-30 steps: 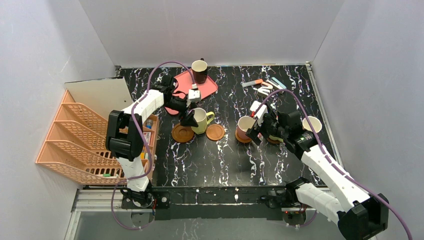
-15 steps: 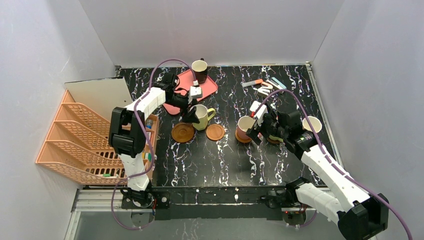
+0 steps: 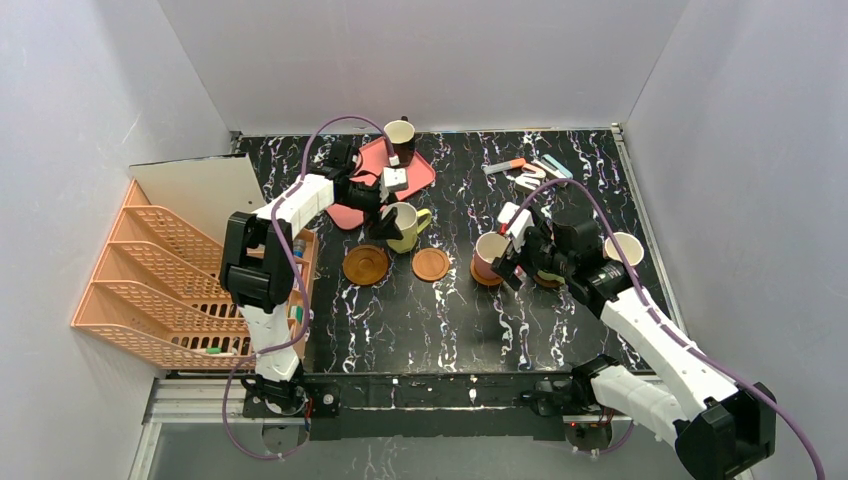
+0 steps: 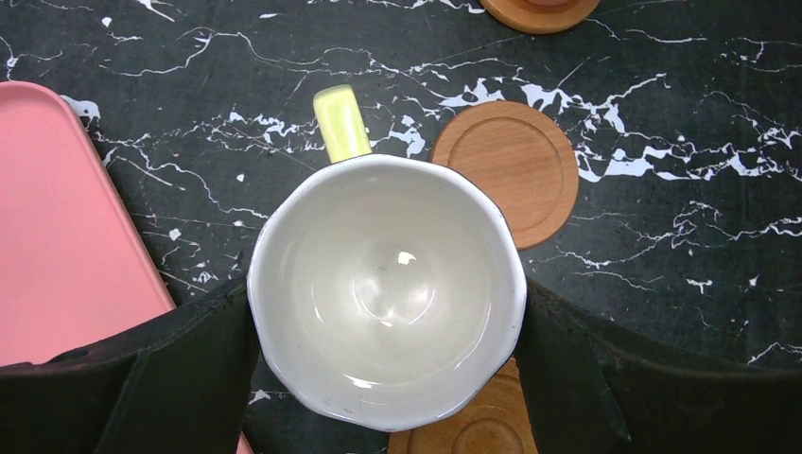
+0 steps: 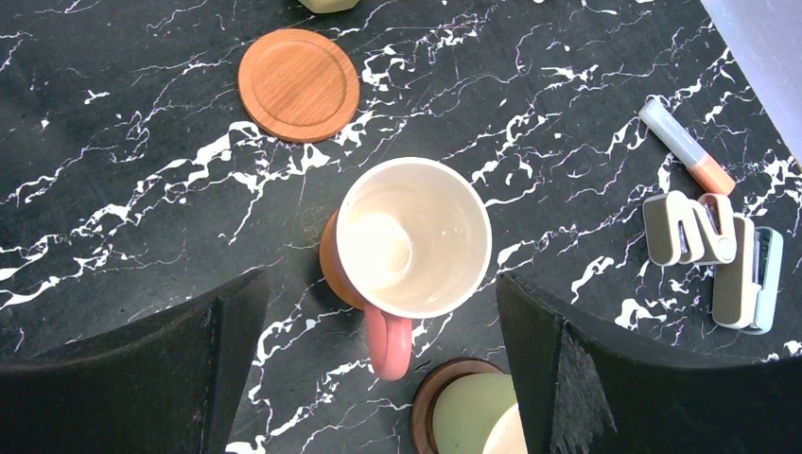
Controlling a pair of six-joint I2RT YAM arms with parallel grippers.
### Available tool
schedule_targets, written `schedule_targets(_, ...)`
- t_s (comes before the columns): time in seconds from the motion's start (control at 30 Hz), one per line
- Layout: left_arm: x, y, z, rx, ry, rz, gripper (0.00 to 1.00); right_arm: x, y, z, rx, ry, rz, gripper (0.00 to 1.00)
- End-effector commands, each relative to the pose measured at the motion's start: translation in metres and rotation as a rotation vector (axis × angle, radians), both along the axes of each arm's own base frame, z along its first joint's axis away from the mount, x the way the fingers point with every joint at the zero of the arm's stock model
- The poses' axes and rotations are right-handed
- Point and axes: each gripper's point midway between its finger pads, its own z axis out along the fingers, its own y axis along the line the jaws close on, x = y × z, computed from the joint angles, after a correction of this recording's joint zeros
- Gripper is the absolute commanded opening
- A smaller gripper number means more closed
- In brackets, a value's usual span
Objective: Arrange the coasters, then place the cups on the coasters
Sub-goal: Place the cup at the center of the board, then pick up the cup at the center of the board.
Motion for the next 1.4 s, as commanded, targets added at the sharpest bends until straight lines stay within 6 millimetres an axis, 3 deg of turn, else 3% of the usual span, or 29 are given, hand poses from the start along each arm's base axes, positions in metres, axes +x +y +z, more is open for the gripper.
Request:
schedule_targets(0.0,0.003,-0.006,0.018,-0.037,-0.053,-0.001,0.89,0.000,0.005,-0.003,-0.005,-0.012,0.023,0.99)
schedule_targets(0.07,0.002,-0.005,0.021,-0.038,-0.061,0.003,0.98,0.000,0.005,-0.004,-0.008,-0.010,0.025,0.99)
schedule_targets(0.5,-0.007,-0.004,0.058,-0.079,-0.151,0.015,0.98,0.004,0.028,0.016,-0.005,-0.019,0.085,0.99)
schedule_targets(0.7,-0.009,-0.001,0.079,-0.089,-0.182,0.044,0.98,0.021,0.049,0.027,-0.014,0.007,0.150,0.99)
schedule_targets(0.8,-0.003,0.006,0.094,-0.084,-0.200,0.119,0.98,0.039,0.065,0.034,-0.019,0.027,0.186,0.99)
schedule_targets(0.9,0.000,0.023,0.110,-0.083,-0.215,0.252,0.98,0.064,0.085,0.033,-0.038,0.053,0.224,0.99)
schedule_targets(1.07,0.022,0.088,0.119,-0.005,-0.312,0.738,0.98,0.100,0.113,0.023,-0.065,0.094,0.284,0.99)
schedule_targets(1.23,0.005,0.139,0.099,0.072,-0.215,0.959,0.98,0.125,0.139,0.007,-0.071,0.157,0.346,0.98)
schedule_targets(1.37,-0.018,0.147,0.074,0.033,-0.152,0.975,0.98,0.127,0.154,-0.008,-0.063,0.244,0.426,0.93)
